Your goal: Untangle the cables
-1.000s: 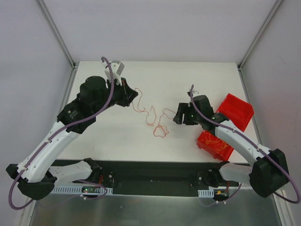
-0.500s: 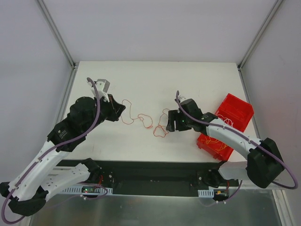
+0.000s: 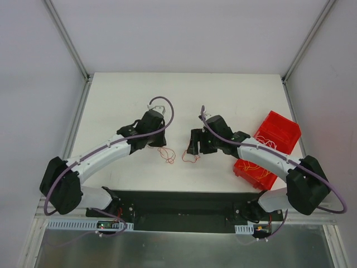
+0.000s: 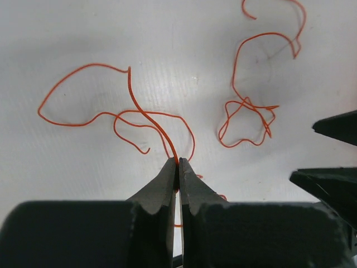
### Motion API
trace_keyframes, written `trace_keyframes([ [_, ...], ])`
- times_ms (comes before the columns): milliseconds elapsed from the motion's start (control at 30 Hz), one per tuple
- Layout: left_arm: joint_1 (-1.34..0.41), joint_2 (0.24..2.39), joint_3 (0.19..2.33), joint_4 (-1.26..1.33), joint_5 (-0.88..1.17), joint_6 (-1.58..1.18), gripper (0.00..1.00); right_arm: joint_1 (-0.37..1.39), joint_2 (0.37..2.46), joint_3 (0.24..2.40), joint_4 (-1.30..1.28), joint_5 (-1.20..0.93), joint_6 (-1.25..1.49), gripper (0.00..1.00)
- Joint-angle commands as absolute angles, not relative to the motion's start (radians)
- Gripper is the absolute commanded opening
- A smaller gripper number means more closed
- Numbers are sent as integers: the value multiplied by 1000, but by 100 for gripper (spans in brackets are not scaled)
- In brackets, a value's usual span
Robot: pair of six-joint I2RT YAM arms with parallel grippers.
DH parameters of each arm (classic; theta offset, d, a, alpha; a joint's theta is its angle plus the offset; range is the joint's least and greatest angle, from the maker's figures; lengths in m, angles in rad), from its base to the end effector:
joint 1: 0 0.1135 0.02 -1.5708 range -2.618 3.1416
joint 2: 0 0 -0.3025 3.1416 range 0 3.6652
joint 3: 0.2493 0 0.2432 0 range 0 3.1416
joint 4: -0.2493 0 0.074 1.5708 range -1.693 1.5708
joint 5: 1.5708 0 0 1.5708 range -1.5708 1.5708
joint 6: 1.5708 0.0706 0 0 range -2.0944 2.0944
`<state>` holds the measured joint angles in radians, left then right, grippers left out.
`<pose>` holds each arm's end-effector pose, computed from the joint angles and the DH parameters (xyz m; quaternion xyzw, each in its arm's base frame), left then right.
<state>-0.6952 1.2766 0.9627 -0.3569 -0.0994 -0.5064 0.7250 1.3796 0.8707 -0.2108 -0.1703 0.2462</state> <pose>0.2256 -0.1791 0.2976 0.0633 0.8974 -0.2087 0.3836 0.2208 0.2116 0.2534 -0.2493 0.8733 0.2605 0.3276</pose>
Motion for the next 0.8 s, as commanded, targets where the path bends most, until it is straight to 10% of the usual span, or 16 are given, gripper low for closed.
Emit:
trace_keyframes([
  [0,-663,1363,908,-212,-23,-592,0,723,1390,916,-161,-202,276,72],
  [167,-644,1439,894,-179,24,-609,0,726,1413,917,-124,-258,307,72],
  [600,-609,1034,775,-245,55,-612,57,782,1499,1029,-132,-255,307,73],
  [767,-565,792,821,-357,-30,-533,68,836,1627,1144,-165,-209,383,96],
])
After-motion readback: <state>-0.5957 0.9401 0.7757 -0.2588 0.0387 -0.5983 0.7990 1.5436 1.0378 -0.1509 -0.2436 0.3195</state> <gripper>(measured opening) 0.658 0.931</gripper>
